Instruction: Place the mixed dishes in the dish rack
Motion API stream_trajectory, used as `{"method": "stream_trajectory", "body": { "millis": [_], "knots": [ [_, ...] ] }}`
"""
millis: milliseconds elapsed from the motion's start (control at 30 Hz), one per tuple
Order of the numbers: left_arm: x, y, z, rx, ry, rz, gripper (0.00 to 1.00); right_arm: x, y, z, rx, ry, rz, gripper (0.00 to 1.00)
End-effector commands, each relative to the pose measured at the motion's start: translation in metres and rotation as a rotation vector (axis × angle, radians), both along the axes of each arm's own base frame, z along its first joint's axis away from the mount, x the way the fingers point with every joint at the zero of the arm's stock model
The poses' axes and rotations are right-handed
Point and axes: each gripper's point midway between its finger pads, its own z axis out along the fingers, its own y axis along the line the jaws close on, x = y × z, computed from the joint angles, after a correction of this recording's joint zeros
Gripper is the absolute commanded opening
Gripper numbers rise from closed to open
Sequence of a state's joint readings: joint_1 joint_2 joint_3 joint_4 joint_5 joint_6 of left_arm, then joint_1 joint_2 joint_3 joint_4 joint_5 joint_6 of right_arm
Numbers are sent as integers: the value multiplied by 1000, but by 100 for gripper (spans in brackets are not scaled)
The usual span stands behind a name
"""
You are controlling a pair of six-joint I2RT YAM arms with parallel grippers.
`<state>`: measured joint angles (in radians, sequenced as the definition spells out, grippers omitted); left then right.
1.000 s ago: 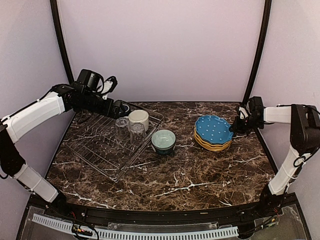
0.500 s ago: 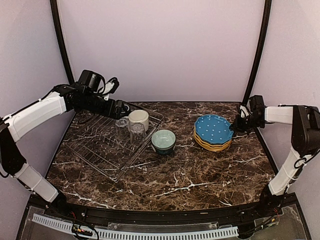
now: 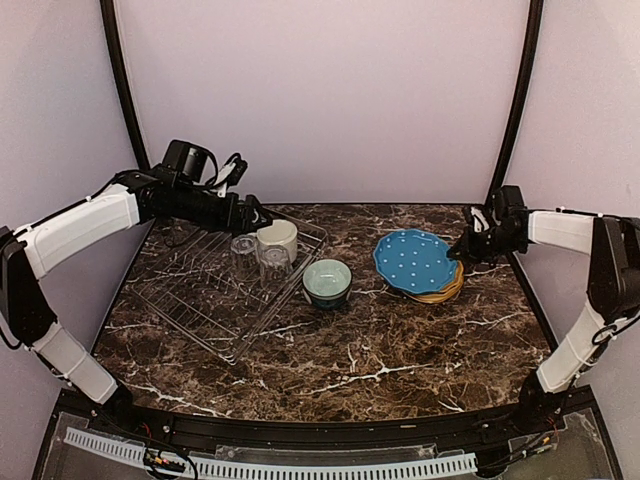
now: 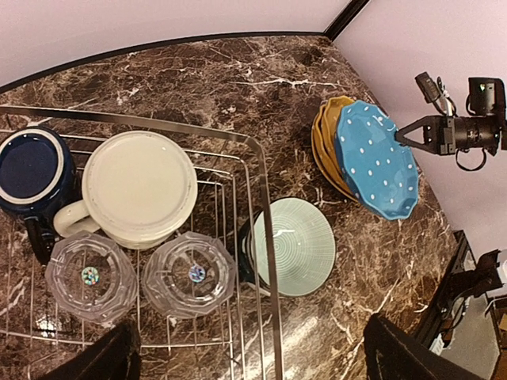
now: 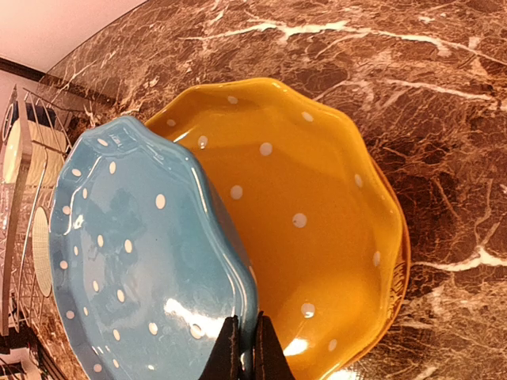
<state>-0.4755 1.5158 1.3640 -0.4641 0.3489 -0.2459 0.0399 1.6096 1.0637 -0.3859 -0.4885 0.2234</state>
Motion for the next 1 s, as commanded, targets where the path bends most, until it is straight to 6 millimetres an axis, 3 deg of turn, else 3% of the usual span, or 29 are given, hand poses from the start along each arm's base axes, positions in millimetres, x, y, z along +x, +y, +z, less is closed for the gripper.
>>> {"method": "stream_trajectory", "body": {
  "millis": [0, 233, 533, 767, 967],
  "knots": [
    [-4, -25, 1, -93, 49, -24, 96, 11, 31, 61, 120, -149, 66, 0],
    [-17, -76, -7, -140, 113, -65, 93, 6, 75, 77, 177, -166, 141, 0],
    [-32, -130, -32, -210, 255, -105, 90, -6, 123, 99, 232, -189, 217, 0],
    [-36, -147, -50, -262, 329, -91, 90, -16, 140, 113, 269, -205, 247, 0],
    [-38, -157, -60, -294, 367, -91, 83, -22, 146, 119, 283, -213, 255, 0]
  ]
}}
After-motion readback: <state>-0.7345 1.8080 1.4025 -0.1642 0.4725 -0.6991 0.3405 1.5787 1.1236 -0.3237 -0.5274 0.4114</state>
